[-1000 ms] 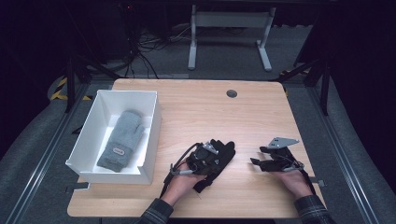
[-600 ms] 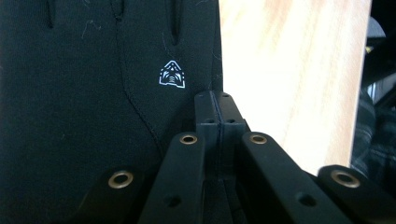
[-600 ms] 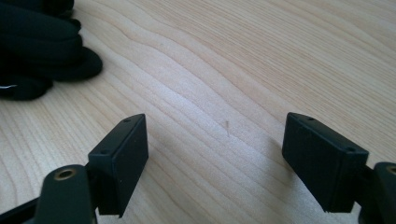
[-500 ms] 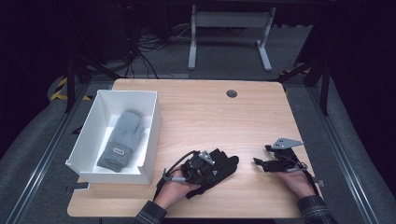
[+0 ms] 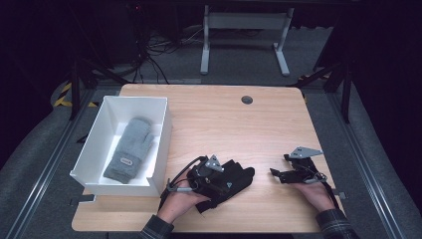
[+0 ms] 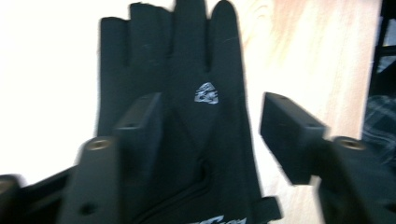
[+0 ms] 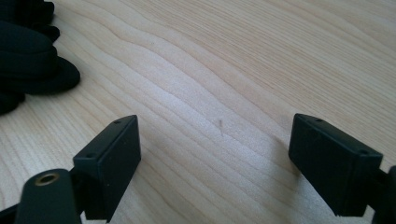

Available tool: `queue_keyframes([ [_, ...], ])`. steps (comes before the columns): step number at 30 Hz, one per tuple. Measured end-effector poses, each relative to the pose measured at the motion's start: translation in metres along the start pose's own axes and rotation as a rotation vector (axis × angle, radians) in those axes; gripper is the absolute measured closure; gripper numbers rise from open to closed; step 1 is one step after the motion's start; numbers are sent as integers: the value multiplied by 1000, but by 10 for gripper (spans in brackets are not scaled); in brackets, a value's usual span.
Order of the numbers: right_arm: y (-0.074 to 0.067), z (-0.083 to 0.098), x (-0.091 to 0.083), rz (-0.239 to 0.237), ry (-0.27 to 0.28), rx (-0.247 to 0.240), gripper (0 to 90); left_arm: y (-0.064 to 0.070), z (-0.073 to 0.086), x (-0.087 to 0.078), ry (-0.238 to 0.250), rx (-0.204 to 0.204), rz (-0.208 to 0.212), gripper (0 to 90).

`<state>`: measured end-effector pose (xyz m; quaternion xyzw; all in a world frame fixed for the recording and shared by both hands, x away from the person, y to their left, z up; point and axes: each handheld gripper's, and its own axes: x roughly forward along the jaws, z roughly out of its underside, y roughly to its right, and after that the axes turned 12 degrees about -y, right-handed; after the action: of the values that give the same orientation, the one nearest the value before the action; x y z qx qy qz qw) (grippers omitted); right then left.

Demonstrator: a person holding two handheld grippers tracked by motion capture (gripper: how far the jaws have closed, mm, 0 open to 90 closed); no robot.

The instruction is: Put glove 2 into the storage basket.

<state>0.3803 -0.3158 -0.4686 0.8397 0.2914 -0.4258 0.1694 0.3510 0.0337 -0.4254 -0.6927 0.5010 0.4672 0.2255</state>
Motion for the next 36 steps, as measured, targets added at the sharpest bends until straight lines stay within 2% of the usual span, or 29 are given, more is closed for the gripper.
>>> queue_keyframes([
  [3,0,0,0,-1,0,1,168,-5,2,1,-7,-18,-34,223],
  [6,0,0,0,0,-1,2,167,-9,1,4,-13,-27,-60,168],
  [12,0,0,0,-3,0,3,165,-10,-4,11,-13,-20,-91,154],
  [15,0,0,0,-3,0,3,165,-9,-7,15,-34,-2,-108,151],
  [19,0,0,0,-4,0,3,164,-10,-9,26,-67,-6,-137,148],
  [20,0,0,0,-4,0,3,164,-10,-9,26,-67,-6,-137,148],
  [21,0,0,0,-3,0,3,164,-12,-10,32,-96,-8,-131,147],
  [23,0,0,0,-3,-1,3,164,-12,-10,33,-102,-12,-125,149],
  [26,0,0,0,-4,0,3,164,-13,-9,33,-104,-9,-111,167],
  [29,0,0,0,-4,0,3,164,-14,-7,34,-100,-14,-87,224],
  [32,0,0,0,-4,0,3,164,-12,-7,33,-105,-17,-83,271],
  [35,0,0,0,-3,0,3,164,-11,-7,31,-106,4,-69,375],
  [36,0,0,0,-3,0,3,164,-10,-7,30,-109,7,-49,421],
])
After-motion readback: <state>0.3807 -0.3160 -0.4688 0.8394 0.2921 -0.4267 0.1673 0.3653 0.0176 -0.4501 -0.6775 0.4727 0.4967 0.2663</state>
